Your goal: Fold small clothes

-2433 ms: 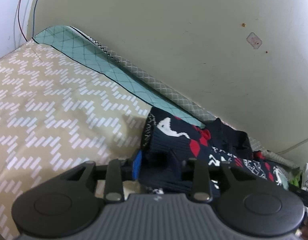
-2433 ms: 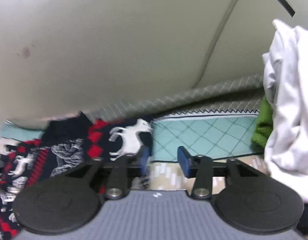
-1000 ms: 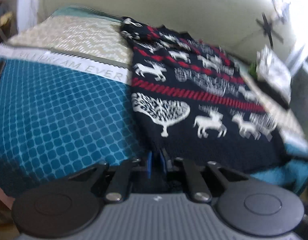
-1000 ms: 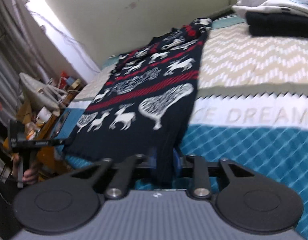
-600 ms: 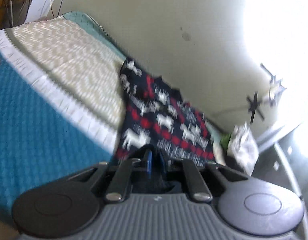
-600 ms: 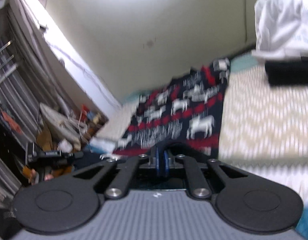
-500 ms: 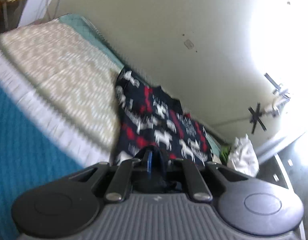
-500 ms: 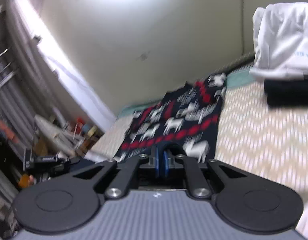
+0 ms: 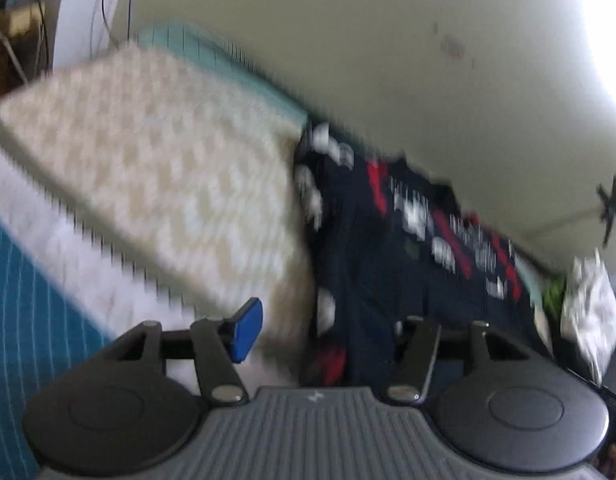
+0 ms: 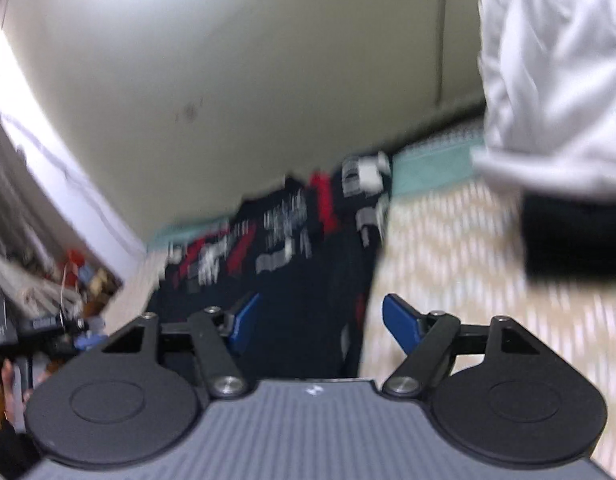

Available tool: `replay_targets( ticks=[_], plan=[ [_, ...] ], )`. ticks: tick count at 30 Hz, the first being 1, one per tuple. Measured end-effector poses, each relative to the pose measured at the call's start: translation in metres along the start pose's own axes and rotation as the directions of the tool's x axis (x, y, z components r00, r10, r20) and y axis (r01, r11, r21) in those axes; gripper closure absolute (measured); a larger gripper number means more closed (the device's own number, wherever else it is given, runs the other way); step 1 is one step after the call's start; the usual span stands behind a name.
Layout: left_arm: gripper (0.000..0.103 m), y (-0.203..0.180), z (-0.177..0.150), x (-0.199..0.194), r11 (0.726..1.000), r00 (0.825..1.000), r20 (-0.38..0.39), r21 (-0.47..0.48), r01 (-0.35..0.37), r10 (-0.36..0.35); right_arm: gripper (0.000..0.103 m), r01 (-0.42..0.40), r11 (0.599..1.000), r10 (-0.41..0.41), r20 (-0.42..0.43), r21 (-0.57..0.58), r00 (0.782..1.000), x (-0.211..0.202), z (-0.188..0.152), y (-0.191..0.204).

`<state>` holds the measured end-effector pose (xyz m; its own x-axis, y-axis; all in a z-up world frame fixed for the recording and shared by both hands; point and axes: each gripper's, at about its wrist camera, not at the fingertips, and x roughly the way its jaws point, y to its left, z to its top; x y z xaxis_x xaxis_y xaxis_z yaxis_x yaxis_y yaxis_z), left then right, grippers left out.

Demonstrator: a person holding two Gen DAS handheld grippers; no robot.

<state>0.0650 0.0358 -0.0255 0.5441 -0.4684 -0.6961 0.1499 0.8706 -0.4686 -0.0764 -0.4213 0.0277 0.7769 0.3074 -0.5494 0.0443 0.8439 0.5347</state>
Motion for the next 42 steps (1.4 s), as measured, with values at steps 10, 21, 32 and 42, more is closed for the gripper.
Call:
replay_targets(
  ticks=[10, 21, 32, 42],
  plan=[
    [0.034, -0.006, -0.015, 0.024, 0.989, 0.99, -0.071, -0.093, 0.112, -0.119, 0.041, -0.11, 0.965, 0.124, -0.045, 0.239, 0.991, -0.018, -0.028, -0.016],
    [0.091, 0.004, -0.007, 0.016, 0.972, 0.992, -0.034, -0.206, 0.11, -0.12, 0.073, -0.035, 0.986, 0.047, -0.071, 0.161, 0.996, 0.043, 0.001, 0.016],
    [0.092, 0.004, -0.056, -0.107, 0.988, 0.988, 0.066, -0.062, 0.144, -0.14, 0.089, -0.127, 0.99, 0.126, -0.016, -0.058, 0.992, -0.07, -0.023, 0.076],
    [0.09, 0.058, -0.098, -0.128, 0.985, 0.995, 0.022, -0.149, -0.089, 0.093, 0.042, 0.035, 0.992, -0.044, -0.068, -0.118, 0.997, -0.103, -0.081, 0.031]
  ],
)
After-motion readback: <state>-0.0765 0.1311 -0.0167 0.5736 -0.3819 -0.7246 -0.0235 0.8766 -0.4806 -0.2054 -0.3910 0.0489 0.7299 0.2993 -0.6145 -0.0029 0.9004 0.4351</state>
